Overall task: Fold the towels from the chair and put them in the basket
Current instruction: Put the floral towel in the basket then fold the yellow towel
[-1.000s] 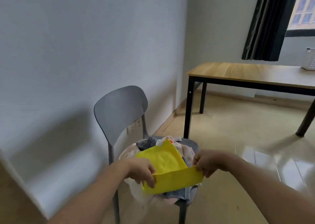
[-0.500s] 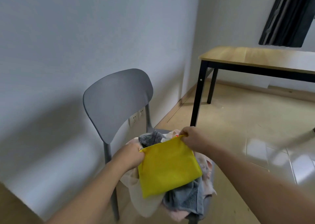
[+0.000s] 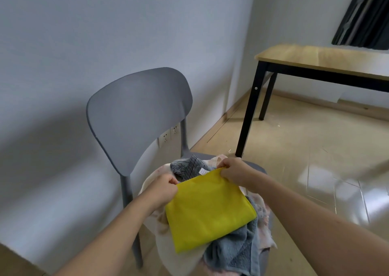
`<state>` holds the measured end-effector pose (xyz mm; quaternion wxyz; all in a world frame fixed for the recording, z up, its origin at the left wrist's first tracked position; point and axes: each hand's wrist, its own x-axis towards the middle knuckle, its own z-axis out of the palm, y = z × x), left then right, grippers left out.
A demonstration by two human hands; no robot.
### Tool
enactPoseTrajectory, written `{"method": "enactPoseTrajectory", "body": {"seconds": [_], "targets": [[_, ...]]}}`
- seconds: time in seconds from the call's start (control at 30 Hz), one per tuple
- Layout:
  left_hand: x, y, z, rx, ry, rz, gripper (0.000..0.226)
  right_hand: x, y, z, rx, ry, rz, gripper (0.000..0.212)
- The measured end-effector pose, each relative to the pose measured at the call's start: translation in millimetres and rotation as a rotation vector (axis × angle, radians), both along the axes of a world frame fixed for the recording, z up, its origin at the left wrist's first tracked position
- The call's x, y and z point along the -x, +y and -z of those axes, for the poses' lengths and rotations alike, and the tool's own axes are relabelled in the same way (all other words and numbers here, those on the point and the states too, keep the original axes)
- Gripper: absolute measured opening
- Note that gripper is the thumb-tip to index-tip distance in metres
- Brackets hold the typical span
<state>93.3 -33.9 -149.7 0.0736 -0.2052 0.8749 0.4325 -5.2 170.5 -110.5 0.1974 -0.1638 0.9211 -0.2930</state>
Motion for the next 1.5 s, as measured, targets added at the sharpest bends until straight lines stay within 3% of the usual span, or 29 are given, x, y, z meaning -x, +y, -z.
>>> {"method": "enactPoseTrajectory", "body": {"seconds": [0.17,0.3,0.47,0.67,0.9,0.97,1.07,1.13,1.2,1.4,1.5], "targets": [[-2,11,-11,0.095,-0.088,0.078,0.014,-3,5,2,0.014,-0.05,0.03,0.032],[-9,15,-23,0.144,-0.063,0.095,0.032,-8,6,-1,0.081,-0.095,0.072,0.049],[-25,19,-41,0.187,0.025,0.148,0.033,-16,7,-7,-0.031,0.005,-0.05,0.019],[-48,28,-65,0.198,0.185,0.255,0.041,-36,20,-20,-0.249,-0.067,-0.184,0.038],[-70,36,-82,0.34,0.202,0.415,0.035,-51,33,-24,-0.001,-0.133,-0.029,0.025],[-73,32,-83,0.355,0.212,0.399,0.035,-50,33,-24,0.025,-0.166,-0.019,0.03],[-78,28,-88,0.345,0.225,0.413,0.034,-54,31,-26,0.015,-0.121,-0.063,0.016],[-80,30,-95,0.229,0.253,0.405,0.032,-55,34,-28,0.027,-0.068,-0.07,0.017],[-80,32,-102,-0.039,0.284,0.31,0.028,-54,41,-30,0.109,-0.095,-0.045,0.014],[-81,36,-104,-0.609,0.165,0.171,0.032,-60,71,-56,0.585,-0.465,-0.014,0.007],[-76,46,-97,-0.68,0.142,0.171,0.027,-52,89,-69,0.574,-0.549,0.018,0.037]]}}
